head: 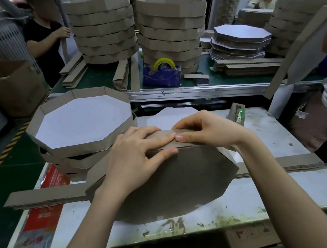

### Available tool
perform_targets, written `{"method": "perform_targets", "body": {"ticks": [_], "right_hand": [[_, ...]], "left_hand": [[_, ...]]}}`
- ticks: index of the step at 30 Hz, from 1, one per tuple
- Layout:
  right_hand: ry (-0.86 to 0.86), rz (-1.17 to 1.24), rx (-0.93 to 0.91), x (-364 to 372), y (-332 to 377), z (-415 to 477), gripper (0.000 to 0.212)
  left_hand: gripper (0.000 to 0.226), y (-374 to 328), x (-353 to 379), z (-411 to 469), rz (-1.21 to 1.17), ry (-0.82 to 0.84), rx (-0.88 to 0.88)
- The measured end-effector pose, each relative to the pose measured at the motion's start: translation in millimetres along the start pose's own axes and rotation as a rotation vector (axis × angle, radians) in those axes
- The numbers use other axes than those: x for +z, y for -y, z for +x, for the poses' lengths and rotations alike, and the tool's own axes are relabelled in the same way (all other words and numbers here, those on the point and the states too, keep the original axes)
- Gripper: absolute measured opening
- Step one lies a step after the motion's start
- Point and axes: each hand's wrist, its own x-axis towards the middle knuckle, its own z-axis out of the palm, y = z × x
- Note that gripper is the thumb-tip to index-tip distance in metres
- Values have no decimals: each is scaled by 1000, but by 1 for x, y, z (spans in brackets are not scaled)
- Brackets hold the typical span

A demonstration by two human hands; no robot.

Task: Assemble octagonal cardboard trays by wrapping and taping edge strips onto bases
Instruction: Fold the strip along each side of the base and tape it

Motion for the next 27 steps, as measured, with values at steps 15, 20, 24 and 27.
{"method": "perform_targets", "body": {"ticks": [15, 20, 24, 27], "right_hand": [[92, 15, 20, -31, -21, -2, 40], [43, 15, 47, -37, -31, -8, 28], [27, 51, 44, -42, -31, -8, 16], [11, 41, 42, -41, -30, -7, 17]], "left_hand": [[32, -11, 13, 20, -16, -10, 88], [32, -13, 12, 21, -52, 26, 50], [36, -14, 13, 21, -44, 14, 40], [34, -16, 12, 20, -47, -3, 38]]}}
